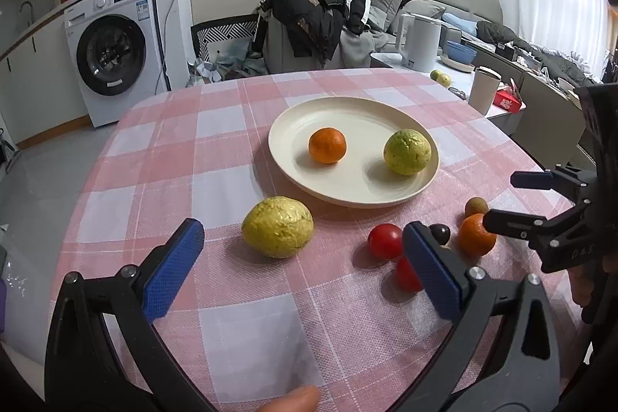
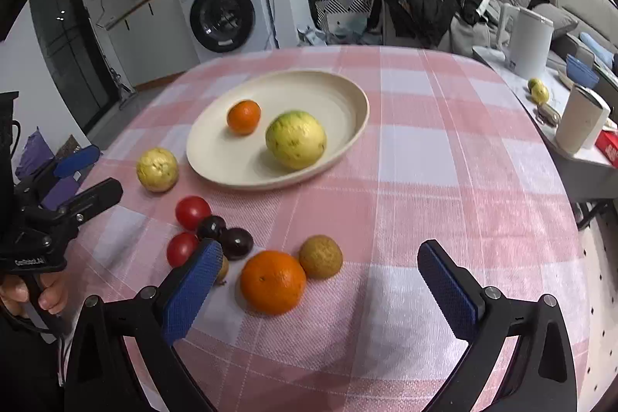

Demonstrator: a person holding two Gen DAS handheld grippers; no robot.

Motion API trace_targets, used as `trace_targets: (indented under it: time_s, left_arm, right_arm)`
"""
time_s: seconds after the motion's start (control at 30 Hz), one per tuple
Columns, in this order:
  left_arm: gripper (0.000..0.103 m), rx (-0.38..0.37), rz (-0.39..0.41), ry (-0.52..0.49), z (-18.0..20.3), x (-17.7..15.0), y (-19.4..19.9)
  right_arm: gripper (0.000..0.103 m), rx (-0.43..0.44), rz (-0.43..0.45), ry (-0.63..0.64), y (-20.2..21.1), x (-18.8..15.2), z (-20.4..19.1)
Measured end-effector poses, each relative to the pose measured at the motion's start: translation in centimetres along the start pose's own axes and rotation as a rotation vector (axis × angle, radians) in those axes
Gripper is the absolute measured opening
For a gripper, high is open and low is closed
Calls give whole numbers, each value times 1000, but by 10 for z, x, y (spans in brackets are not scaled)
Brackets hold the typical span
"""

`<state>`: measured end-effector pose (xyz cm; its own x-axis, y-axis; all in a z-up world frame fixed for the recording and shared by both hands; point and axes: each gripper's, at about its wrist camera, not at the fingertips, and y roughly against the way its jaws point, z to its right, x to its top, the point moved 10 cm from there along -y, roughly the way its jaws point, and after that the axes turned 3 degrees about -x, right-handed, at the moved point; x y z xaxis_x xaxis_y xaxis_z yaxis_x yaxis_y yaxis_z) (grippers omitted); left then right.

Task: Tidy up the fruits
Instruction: 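Withdraw both open tools from the plate toward the remaining fruits, then grasp the large orange with the right tool while the left tool grasps the wrinkled yellow fruit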

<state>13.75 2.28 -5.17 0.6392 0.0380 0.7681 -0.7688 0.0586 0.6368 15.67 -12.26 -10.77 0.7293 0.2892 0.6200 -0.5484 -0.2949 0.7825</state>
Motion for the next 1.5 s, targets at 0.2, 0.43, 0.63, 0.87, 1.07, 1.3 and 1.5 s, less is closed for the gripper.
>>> trace_targets:
  time_s: [0.2,0.43,0.63,0.87,1.07,1.3,1.5]
  left_arm:
    - [102,-7,-25,1,1,-5,-9]
    - [102,-6,-31,-2,2,-6,-13]
    - [102,-6,-41,-2,1,-9,-18]
    - [102,-8,-48,-6,3,-11,-21]
    - [102,-6,-49,-4,2,-12,-21]
    - [102,-6,-61,-3,2,-16,-26]
    - [102,-4,-70,3,0,-18,-28]
  right_arm:
    - [102,37,-52,36,-6,-12,-13]
    - [86,99,-110,98,-10,-25,-31]
    - [79,134,-158,124,-14,-34,-36]
    - [72,166,-153,126,-14,-35,-38]
    - [60,176,-136,142,-13,-34,-42]
    - [51,162,-109,147,-12,-31,-41]
    - [42,127,-102,160,-15,-31,-38]
